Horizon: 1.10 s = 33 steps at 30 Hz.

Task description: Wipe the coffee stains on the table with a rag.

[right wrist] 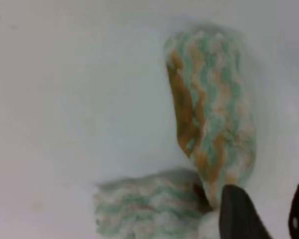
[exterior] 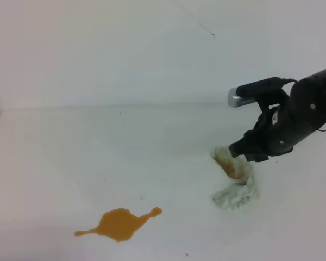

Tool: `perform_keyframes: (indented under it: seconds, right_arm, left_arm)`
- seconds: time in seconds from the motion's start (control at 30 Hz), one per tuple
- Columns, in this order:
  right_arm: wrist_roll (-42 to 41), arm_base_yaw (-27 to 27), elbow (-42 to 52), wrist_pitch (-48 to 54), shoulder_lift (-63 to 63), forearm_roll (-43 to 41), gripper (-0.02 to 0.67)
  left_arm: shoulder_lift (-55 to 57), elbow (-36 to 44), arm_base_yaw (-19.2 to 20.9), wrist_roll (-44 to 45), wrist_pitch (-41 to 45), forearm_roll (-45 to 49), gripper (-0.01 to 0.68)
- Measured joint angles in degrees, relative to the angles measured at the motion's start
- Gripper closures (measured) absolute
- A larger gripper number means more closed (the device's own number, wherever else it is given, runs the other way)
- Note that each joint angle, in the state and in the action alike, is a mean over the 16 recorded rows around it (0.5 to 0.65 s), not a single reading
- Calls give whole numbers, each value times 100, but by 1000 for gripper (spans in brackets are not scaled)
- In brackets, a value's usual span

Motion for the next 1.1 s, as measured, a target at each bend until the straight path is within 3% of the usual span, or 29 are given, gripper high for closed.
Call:
perform_keyframes:
  seconds: [0.3,0.77,0.93,1.1]
  right_arm:
    - [151,-4,-218,-35,831,29,412]
    - [-316,-5,-223,-195,982,199,623]
    - [-1076,-7,-242,-260,755,941,652]
    - [-2327,-1,-262,-200,519,2386,652]
  left_arm:
    - [0,0,0,0,0,0,672]
    - [0,0,0,0,0,0,672]
    - [0,0,0,0,0,0,672]
    - [0,0,0,0,0,0,672]
